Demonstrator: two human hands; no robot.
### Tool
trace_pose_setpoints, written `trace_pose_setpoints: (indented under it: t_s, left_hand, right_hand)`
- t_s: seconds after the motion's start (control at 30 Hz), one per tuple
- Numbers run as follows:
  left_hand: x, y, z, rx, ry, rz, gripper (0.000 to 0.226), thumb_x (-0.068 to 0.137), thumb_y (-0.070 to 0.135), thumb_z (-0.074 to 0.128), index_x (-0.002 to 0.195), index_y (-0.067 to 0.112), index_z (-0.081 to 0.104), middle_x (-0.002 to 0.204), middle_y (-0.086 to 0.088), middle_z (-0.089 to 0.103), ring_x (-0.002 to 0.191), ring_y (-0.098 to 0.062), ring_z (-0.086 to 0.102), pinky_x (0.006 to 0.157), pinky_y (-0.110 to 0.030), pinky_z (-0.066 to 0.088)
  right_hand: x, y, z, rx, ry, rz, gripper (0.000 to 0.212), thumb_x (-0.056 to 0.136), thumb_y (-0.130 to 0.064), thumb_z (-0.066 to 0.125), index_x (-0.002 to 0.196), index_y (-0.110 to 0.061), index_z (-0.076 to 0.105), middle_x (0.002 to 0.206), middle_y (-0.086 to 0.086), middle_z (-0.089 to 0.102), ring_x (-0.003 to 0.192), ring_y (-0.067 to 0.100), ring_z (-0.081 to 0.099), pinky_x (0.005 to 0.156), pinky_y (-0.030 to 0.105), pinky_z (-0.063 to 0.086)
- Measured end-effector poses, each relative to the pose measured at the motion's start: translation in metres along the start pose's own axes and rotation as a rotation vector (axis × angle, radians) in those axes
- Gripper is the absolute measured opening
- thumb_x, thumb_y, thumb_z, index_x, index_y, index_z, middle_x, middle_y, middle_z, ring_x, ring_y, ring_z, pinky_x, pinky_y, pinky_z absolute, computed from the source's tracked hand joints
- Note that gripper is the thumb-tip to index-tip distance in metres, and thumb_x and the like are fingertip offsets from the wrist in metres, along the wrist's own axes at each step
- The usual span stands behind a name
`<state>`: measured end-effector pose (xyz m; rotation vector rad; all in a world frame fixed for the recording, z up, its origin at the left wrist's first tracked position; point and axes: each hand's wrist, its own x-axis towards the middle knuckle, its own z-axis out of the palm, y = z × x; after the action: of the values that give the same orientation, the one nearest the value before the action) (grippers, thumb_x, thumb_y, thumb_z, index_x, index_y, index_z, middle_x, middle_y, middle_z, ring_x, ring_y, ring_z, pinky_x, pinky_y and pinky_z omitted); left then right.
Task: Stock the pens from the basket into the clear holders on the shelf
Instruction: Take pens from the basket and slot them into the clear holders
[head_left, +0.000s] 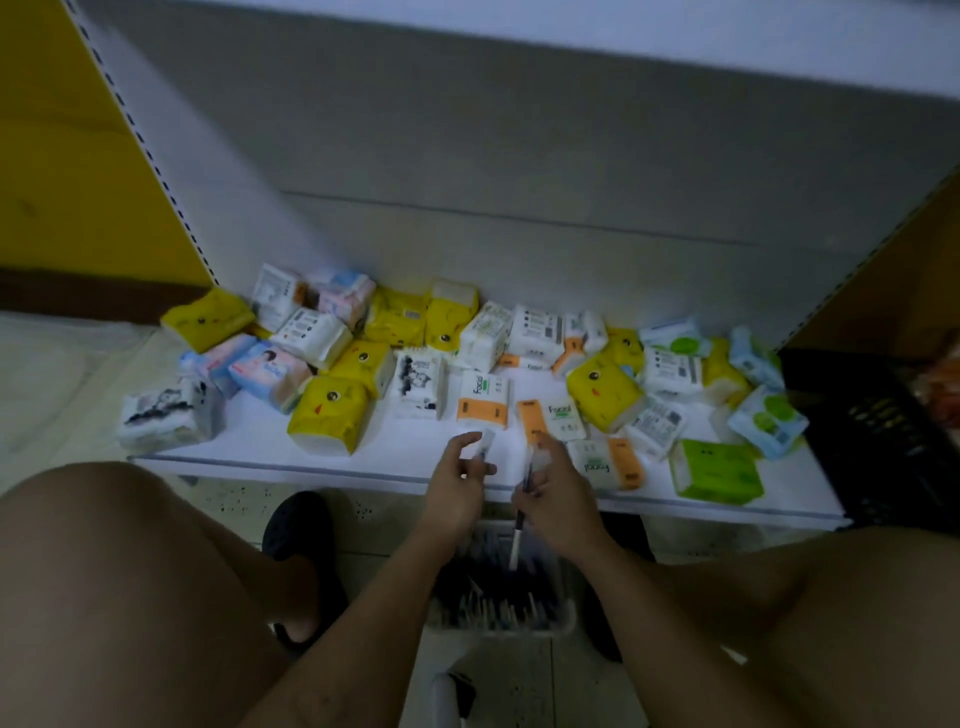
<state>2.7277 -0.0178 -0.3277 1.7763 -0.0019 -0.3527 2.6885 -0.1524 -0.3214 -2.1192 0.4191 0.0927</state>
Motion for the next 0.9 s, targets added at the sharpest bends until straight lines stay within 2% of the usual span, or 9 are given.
trace_pose_setpoints:
  t_s: [0.07, 0.2, 0.33, 0.43, 0.5, 0.57, 0.63, 0.77, 0.9]
  left_hand:
    - [0.002, 0.021, -0.004, 0.029, -0.01, 0.102, 0.03, 0.102, 0.034, 0.04, 0.131, 0.032, 0.048, 0.092, -0.001, 0.068, 0.07, -0.003, 0.058, 0.058, -0.018, 0.043]
    - [0.0, 0.072, -0.016, 0.017, -0.005, 0.268, 0.035, 0.101, 0.033, 0.043, 0.135, 0.03, 0.05, 0.082, 0.003, 0.066, 0.061, 0.008, 0.056, 0.056, -0.012, 0.04]
    - [-0.012, 0.127, -0.025, -0.062, 0.021, 0.401, 0.031, 0.101, 0.031, 0.044, 0.13, 0.03, 0.053, 0.084, 0.003, 0.063, 0.061, 0.008, 0.055, 0.056, -0.008, 0.04]
    - [-0.02, 0.163, -0.031, -0.134, 0.04, 0.449, 0.027, 0.099, 0.031, 0.049, 0.123, 0.026, 0.061, 0.079, 0.0, 0.063, 0.06, 0.006, 0.054, 0.06, -0.01, 0.042]
    - [-0.025, 0.184, -0.036, -0.196, 0.045, 0.476, 0.022, 0.095, 0.034, 0.056, 0.114, 0.032, 0.066, 0.079, 0.002, 0.068, 0.069, 0.001, 0.061, 0.066, -0.019, 0.048]
    - [-0.031, 0.207, -0.042, -0.237, 0.044, 0.503, 0.014, 0.091, 0.033, 0.062, 0.103, 0.04, 0.067, 0.084, 0.002, 0.07, 0.08, -0.009, 0.066, 0.07, -0.026, 0.053]
    - [-0.038, 0.229, -0.048, -0.282, 0.036, 0.542, 0.015, 0.092, 0.024, 0.063, 0.1, 0.036, 0.065, 0.087, -0.002, 0.067, 0.078, -0.015, 0.066, 0.067, -0.028, 0.053]
    - [-0.051, 0.271, -0.064, -0.325, -0.007, 0.652, 0.016, 0.094, 0.011, 0.058, 0.107, 0.021, 0.058, 0.094, -0.018, 0.06, 0.075, -0.018, 0.067, 0.068, -0.033, 0.057]
    - [-0.06, 0.313, -0.082, -0.217, -0.025, 0.779, 0.034, 0.095, 0.016, 0.057, 0.125, 0.032, 0.055, 0.092, -0.011, 0.068, 0.088, -0.017, 0.069, 0.077, -0.034, 0.058]
  right_hand:
    - [-0.002, -0.015, -0.016, 0.012, 0.022, -0.102, 0.083, 0.085, -0.01, 0.071, 0.144, -0.042, 0.022, 0.082, -0.002, 0.062, 0.079, 0.018, 0.064, 0.071, 0.036, 0.055]
    - [-0.008, -0.054, -0.047, 0.103, 0.103, -0.246, 0.052, 0.09, -0.015, 0.066, 0.13, -0.041, 0.046, 0.079, -0.002, 0.06, 0.071, 0.023, 0.065, 0.066, 0.046, 0.057]
    - [-0.017, -0.101, -0.076, 0.192, 0.192, -0.379, 0.043, 0.092, -0.013, 0.063, 0.112, -0.049, 0.05, 0.074, -0.002, 0.063, 0.069, 0.022, 0.067, 0.061, 0.046, 0.057]
    - [-0.024, -0.132, -0.097, 0.196, 0.243, -0.478, 0.041, 0.091, -0.014, 0.063, 0.111, -0.049, 0.053, 0.075, -0.013, 0.061, 0.065, 0.023, 0.066, 0.061, 0.049, 0.055]
    - [-0.031, -0.153, -0.11, 0.182, 0.273, -0.534, 0.04, 0.091, -0.014, 0.064, 0.116, -0.044, 0.056, 0.08, -0.016, 0.06, 0.067, 0.021, 0.066, 0.066, 0.047, 0.056]
    - [-0.039, -0.176, -0.123, 0.157, 0.286, -0.578, 0.04, 0.09, -0.013, 0.064, 0.12, -0.039, 0.056, 0.083, -0.008, 0.066, 0.072, 0.012, 0.068, 0.072, 0.041, 0.057]
    - [-0.046, -0.197, -0.136, 0.12, 0.302, -0.632, 0.043, 0.091, -0.015, 0.064, 0.123, -0.043, 0.054, 0.082, 0.0, 0.067, 0.074, 0.01, 0.068, 0.072, 0.034, 0.056]
    - [-0.056, -0.238, -0.161, 0.146, 0.322, -0.721, 0.052, 0.091, -0.012, 0.064, 0.129, -0.044, 0.05, 0.088, -0.004, 0.062, 0.077, 0.007, 0.069, 0.073, 0.03, 0.056]
    - [-0.061, -0.276, -0.181, 0.276, 0.314, -0.788, 0.04, 0.086, -0.006, 0.069, 0.114, -0.033, 0.059, 0.086, 0.001, 0.065, 0.073, 0.012, 0.071, 0.071, 0.039, 0.058]
